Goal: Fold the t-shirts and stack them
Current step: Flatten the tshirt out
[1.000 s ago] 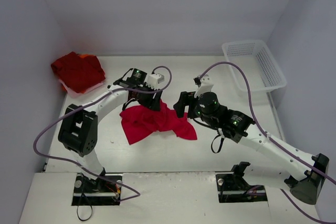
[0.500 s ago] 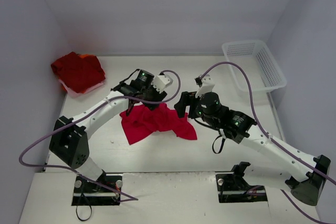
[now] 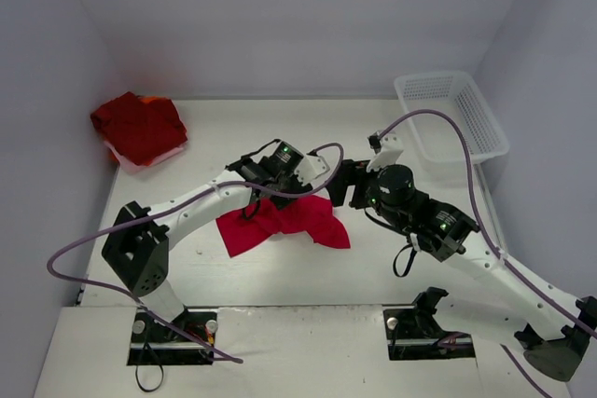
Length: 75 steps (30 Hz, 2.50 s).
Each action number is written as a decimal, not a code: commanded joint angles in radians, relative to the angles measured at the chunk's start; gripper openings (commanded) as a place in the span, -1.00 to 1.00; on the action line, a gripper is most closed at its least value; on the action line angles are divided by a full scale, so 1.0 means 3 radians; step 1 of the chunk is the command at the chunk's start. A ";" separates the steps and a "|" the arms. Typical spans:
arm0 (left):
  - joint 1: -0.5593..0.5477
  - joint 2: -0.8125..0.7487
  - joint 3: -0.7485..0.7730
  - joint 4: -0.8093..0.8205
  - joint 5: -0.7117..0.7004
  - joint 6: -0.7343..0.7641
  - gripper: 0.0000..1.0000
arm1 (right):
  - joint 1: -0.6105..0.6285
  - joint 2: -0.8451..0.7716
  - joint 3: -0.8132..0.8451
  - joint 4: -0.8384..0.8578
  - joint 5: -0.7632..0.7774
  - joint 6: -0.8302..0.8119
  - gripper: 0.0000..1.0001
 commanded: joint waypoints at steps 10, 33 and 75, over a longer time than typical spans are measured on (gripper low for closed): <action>-0.0257 -0.0066 -0.0082 0.0147 -0.0276 0.0195 -0.09 | -0.0147 -0.0076 0.0001 0.0199 -0.0049 -0.0079 0.46; -0.0390 0.0353 0.0178 0.0510 -0.0174 0.0199 -0.17 | -0.0449 -0.0229 -0.0101 0.0056 -0.0213 -0.0156 0.46; -0.0687 0.0220 0.0102 0.0306 -0.0465 -0.0230 -0.18 | -0.0571 -0.0158 -0.0127 0.0112 -0.0443 -0.0166 0.47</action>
